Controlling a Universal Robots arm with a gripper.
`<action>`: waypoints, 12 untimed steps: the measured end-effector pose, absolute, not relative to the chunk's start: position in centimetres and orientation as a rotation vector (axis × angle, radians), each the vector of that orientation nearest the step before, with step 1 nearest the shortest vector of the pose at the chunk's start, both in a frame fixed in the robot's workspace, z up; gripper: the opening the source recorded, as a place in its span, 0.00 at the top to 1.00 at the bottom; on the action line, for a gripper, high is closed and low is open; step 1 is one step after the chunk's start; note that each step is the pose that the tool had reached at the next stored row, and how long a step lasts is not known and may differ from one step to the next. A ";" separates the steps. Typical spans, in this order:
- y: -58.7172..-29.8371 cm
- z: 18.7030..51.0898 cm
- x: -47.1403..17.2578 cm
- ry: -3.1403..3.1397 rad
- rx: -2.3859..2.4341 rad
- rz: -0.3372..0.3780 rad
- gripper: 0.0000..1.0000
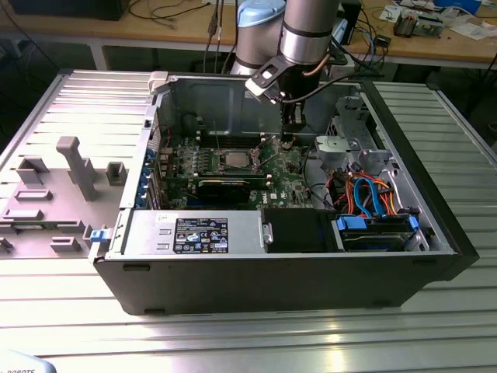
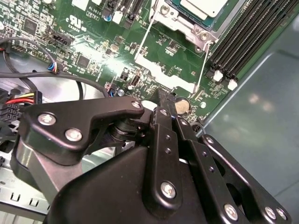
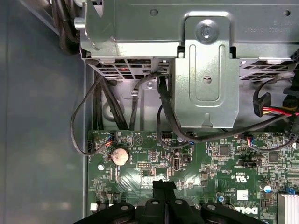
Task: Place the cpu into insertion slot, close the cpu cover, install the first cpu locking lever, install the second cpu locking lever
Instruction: 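Close the cpu cover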
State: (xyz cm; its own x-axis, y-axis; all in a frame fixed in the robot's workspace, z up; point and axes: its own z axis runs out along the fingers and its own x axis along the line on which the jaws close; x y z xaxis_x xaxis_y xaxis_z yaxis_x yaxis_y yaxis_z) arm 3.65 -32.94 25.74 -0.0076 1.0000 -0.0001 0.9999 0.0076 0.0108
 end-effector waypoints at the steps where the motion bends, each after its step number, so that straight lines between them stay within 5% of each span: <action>1: -32.9 25.6 3.7 2.225 2.208 0.013 0.89; 12: -32.9 25.1 3.9 2.227 2.210 0.017 0.89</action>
State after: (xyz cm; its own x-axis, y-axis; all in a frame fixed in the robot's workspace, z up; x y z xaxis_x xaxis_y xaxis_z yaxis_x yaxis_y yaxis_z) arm 3.91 -32.94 25.11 -0.0076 1.0000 0.0046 0.9999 0.0076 0.0107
